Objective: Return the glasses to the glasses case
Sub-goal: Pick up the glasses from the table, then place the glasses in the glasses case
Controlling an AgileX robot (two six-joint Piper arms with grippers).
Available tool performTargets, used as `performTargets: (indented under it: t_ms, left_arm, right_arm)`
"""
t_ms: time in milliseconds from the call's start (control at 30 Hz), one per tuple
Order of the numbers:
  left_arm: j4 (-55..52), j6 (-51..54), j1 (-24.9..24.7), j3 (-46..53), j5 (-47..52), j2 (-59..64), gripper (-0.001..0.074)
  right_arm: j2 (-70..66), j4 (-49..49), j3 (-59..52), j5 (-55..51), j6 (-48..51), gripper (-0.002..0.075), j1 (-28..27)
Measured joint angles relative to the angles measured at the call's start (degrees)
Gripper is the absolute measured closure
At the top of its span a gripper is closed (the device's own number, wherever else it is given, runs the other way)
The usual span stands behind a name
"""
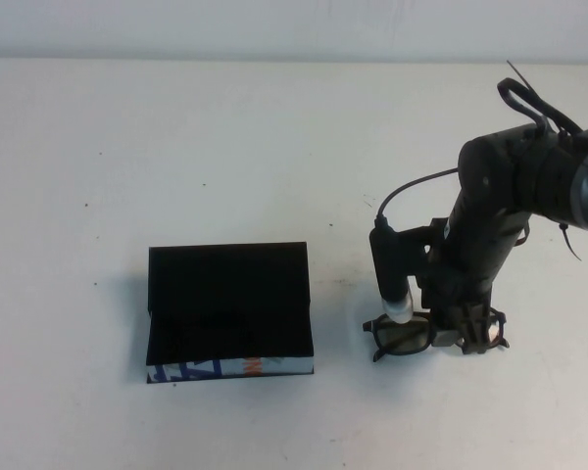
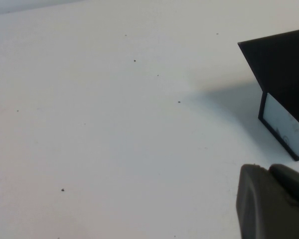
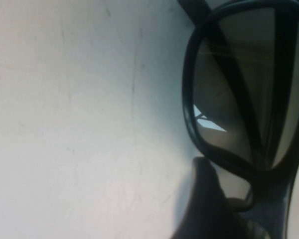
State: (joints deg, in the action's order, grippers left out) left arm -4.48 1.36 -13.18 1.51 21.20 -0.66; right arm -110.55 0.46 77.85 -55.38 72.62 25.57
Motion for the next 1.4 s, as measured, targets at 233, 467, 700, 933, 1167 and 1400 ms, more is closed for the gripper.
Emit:
performTargets:
  t_ms: [233,467,700,933,1167,1400]
  left_arm:
    - [0.0,0.0,0.0,0.0,0.0,0.0,0.0736]
    - [0.0,0.0,0.0,0.0,0.0,0.0,0.0736]
    - [0.0,0.0,0.0,0.0,0.0,0.0,0.0736]
    - [0.0,0.0,0.0,0.0,0.0,0.0,0.0736]
    - [0.0,0.0,0.0,0.0,0.0,0.0,0.0736]
    - [0.0,0.0,0.0,0.0,0.0,0.0,0.0736]
  right_arm:
    - [0.0,0.0,0.0,-0.9,0.0,0.0461,0.0]
    - [0.0,0.0,0.0,-1.3,0.0,0.0555,0.0]
    - [0.0,0.3,0.0,-4.0,0.0,0.0662,0.0]
    - [1.2,0.5,0.0,-7.0,-1.1,0.0681,0.1]
    - [6.3,0.4,2.1,-13.3,-7.1,0.0681,5.6]
    - [5.8,0.0,13.3,-14.3,-12.2,0.0682,14.9]
